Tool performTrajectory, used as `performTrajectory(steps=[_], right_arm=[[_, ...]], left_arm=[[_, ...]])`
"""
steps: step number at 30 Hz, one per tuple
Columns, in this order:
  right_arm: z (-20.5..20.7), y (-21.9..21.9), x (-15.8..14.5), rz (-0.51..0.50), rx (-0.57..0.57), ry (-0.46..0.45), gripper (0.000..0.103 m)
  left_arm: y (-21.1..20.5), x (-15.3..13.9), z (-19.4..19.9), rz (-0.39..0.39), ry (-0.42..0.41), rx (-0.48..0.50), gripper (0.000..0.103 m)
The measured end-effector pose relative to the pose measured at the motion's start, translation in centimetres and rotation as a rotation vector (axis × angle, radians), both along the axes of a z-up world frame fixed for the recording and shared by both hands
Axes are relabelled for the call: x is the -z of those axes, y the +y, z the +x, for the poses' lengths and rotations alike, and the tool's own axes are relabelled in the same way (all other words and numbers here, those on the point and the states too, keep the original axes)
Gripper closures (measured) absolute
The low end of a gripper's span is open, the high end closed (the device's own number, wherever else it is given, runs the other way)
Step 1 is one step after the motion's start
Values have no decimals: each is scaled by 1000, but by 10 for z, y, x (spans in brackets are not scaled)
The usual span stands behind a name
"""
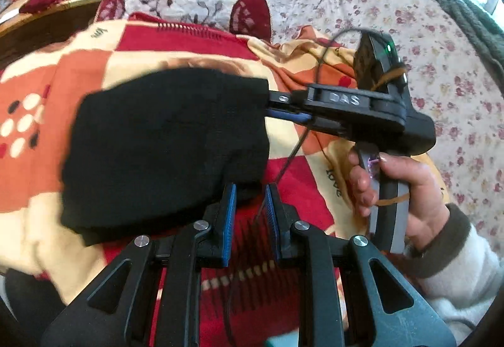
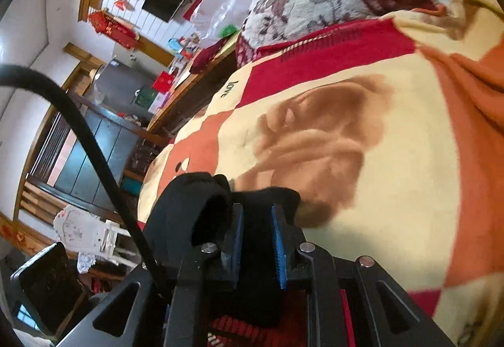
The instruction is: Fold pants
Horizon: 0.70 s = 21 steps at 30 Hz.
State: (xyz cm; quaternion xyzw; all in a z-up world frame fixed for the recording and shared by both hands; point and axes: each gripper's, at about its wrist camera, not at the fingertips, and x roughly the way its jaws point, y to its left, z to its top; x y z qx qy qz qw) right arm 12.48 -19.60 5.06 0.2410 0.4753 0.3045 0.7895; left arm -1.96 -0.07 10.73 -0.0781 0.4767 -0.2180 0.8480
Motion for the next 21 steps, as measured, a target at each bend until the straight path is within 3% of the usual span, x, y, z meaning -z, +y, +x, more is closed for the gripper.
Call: performTrajectory(steps=[2,7,10,14,19,21], right_arm=[[-5,-9,-5,-15,28,5,52],[-26,-40,-10,98,101,49,52],[-38,-38,-9,150,77,74,51],[-42,-14,-9,111,13,92,51],[-50,20,-8,145,-87,108,51],[-54,34,-5,103,-116,85,61]], left_arm=[[16,-14,-7,18,-29,-17,85],[55,-34,-12,50,-73,-90,71],[74,-30,-6,67,-72,-146,71],[86,-21,6,60,-67,-202,71],[83,-2,18,78,-45,-221,71],[81,6,23,88,-26,-226,71]])
